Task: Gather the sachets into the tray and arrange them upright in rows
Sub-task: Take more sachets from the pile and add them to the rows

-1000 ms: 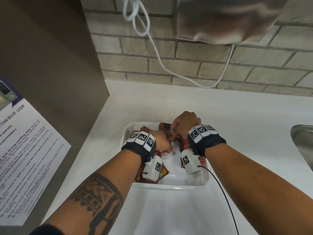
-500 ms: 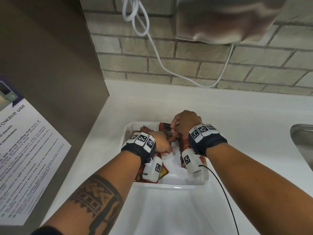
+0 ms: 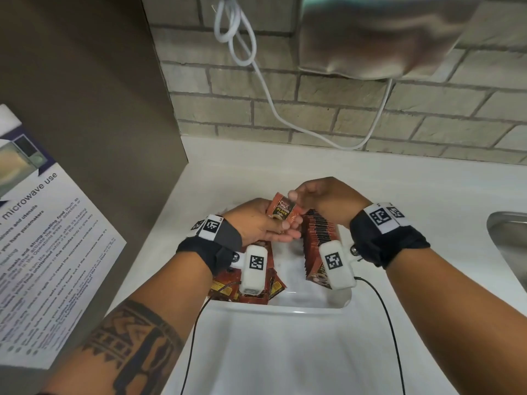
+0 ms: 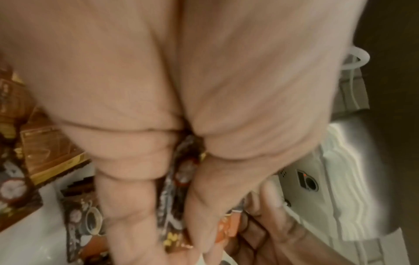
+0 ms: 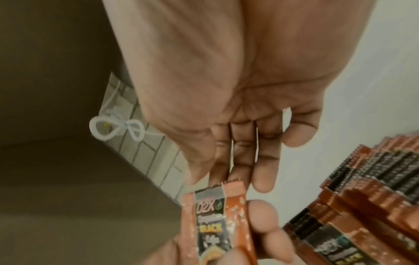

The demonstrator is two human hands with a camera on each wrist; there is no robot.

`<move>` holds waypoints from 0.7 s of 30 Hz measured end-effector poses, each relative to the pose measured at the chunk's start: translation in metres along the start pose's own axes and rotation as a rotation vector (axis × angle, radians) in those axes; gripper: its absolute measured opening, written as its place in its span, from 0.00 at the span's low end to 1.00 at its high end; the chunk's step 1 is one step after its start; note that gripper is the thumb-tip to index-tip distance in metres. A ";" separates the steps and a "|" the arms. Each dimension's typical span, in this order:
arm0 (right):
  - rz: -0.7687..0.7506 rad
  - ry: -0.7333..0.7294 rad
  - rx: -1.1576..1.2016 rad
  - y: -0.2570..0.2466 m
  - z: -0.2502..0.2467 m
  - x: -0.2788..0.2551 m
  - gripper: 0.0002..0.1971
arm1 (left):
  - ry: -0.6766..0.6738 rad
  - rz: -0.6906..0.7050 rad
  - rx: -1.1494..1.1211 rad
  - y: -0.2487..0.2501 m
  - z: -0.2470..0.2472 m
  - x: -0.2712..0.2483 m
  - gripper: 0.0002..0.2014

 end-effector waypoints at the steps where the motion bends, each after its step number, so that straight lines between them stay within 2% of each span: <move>1: -0.021 0.004 0.044 -0.002 -0.002 -0.002 0.11 | 0.011 0.032 -0.025 0.003 -0.001 -0.001 0.12; 4: -0.055 0.058 0.074 -0.006 -0.011 -0.006 0.04 | 0.063 0.079 -0.048 0.006 -0.005 -0.005 0.13; 8: -0.062 0.169 0.015 -0.013 -0.024 -0.007 0.01 | 0.235 0.096 0.158 0.013 -0.017 -0.012 0.04; 11: -0.073 0.213 -0.066 -0.022 -0.025 -0.005 0.03 | 0.329 0.094 0.215 0.019 -0.024 -0.015 0.06; 13: -0.067 0.235 -0.155 -0.027 -0.024 -0.003 0.03 | 0.375 -0.043 0.343 0.014 -0.029 -0.018 0.12; 16: -0.015 0.214 -0.284 -0.022 -0.019 0.005 0.04 | 0.414 -0.389 0.785 -0.006 -0.047 -0.024 0.22; 18: 0.045 0.160 -0.371 -0.013 -0.009 0.012 0.04 | 0.365 -0.482 0.995 -0.014 -0.051 -0.018 0.17; 20: 0.112 0.121 -0.505 -0.003 0.001 0.020 0.05 | 0.291 -0.520 1.067 -0.023 -0.046 -0.010 0.10; 21: 0.150 0.105 -0.576 0.002 0.007 0.024 0.06 | 0.245 -0.529 1.073 -0.029 -0.042 -0.005 0.11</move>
Point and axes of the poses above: each hand's wrist, its own x-axis towards the middle knuckle, its own z-axis out of the palm, y = z × x, the point moved 10 cm from there along x, towards the middle knuckle, and after that the axes turned 8 degrees about -y, right-handed, at the moved point
